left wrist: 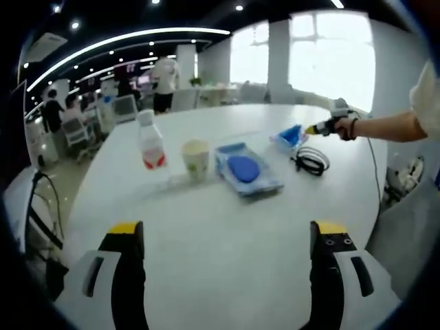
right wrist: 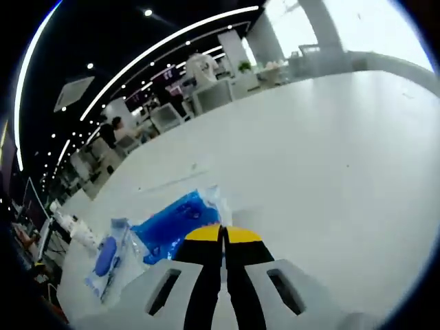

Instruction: Arrange the tabletop items into an orderly group along one side of the table until the central work area is clear of visible clutter.

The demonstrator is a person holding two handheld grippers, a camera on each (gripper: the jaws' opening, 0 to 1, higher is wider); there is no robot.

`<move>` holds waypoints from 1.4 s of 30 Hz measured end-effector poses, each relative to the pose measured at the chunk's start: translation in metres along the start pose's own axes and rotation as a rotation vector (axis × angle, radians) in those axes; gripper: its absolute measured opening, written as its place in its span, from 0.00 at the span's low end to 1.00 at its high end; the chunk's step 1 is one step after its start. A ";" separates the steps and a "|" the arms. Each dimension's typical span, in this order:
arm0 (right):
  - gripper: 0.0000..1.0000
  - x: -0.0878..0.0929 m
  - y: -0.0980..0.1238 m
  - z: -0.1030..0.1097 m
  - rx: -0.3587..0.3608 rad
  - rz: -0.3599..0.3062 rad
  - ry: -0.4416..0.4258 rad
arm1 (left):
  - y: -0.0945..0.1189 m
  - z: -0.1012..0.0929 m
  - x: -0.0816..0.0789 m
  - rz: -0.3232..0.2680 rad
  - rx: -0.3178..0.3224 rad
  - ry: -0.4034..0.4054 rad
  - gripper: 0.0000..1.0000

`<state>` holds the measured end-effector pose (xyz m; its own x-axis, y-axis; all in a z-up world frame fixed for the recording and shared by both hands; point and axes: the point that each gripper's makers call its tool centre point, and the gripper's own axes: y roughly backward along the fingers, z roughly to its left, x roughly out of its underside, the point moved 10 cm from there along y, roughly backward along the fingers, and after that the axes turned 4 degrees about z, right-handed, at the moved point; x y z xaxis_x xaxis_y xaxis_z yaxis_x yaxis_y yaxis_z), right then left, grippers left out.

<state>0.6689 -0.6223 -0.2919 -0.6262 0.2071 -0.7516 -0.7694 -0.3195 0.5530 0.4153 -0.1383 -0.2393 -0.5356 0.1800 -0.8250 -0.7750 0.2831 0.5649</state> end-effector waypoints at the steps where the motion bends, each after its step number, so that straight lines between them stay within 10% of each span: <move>1: 0.01 0.001 0.000 -0.001 0.000 -0.001 -0.006 | 0.000 0.000 0.000 0.004 -0.002 -0.003 0.97; 26: 0.07 0.021 0.000 -0.020 0.137 -0.007 0.038 | 0.003 0.006 -0.003 -0.052 -0.054 0.007 0.99; 38: 0.50 0.009 0.018 -0.003 0.095 -0.057 0.102 | 0.007 0.005 -0.007 -0.085 -0.044 0.015 0.99; 42: 0.83 0.009 0.023 0.014 0.007 -0.090 0.172 | 0.006 0.002 -0.009 -0.091 -0.016 0.007 0.99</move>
<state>0.6436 -0.6149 -0.2810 -0.5244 0.0736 -0.8483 -0.8228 -0.3002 0.4826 0.4161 -0.1361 -0.2284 -0.4651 0.1475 -0.8729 -0.8258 0.2829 0.4878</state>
